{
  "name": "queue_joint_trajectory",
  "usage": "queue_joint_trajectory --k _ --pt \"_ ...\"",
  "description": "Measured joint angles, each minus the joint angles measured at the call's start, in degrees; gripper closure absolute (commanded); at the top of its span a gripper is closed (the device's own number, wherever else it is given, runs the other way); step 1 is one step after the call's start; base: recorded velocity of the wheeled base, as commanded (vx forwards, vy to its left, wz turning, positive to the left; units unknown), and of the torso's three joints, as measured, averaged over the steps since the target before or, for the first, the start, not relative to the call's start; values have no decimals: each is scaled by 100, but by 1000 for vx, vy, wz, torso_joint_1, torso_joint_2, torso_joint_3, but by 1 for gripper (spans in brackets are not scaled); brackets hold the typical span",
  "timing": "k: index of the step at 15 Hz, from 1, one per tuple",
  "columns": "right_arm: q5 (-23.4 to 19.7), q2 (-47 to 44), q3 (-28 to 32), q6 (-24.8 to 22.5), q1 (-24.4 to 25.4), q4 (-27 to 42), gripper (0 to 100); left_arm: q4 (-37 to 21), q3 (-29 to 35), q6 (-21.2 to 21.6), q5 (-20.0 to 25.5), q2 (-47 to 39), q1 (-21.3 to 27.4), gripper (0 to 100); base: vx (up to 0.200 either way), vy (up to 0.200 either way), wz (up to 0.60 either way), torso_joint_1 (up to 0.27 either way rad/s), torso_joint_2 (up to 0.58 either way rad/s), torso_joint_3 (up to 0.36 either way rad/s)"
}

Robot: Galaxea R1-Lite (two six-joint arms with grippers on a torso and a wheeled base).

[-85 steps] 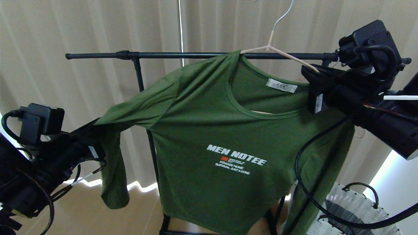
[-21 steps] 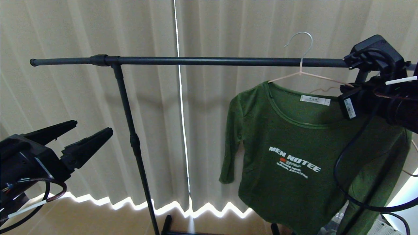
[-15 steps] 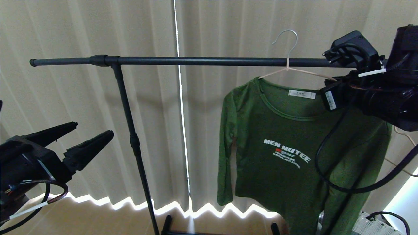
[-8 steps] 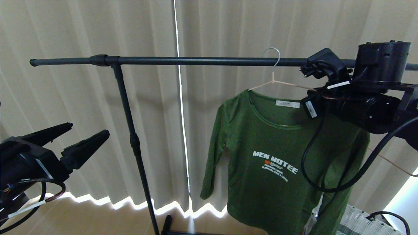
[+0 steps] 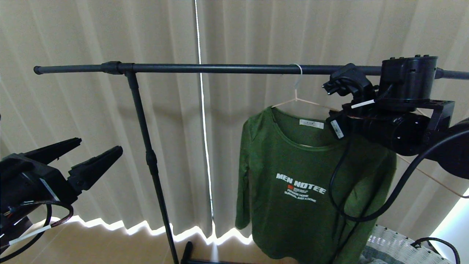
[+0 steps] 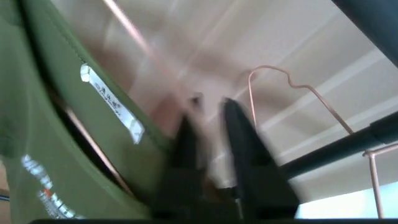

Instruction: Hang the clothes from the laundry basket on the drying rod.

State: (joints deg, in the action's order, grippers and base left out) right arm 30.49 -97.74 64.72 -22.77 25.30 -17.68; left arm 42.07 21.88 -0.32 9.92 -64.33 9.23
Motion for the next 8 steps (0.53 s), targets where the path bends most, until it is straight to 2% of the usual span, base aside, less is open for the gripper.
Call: queue_joint_trajectory --k 4,8 --pt "-9 87 -72 11 9 -9 0 0 27 0 9 0 0 0 0 0 0 0 0 0" --pt "-132 568 -343 55 6 -5 0 2 38 24 9 0 9 0 0 0 0 0 0 0"
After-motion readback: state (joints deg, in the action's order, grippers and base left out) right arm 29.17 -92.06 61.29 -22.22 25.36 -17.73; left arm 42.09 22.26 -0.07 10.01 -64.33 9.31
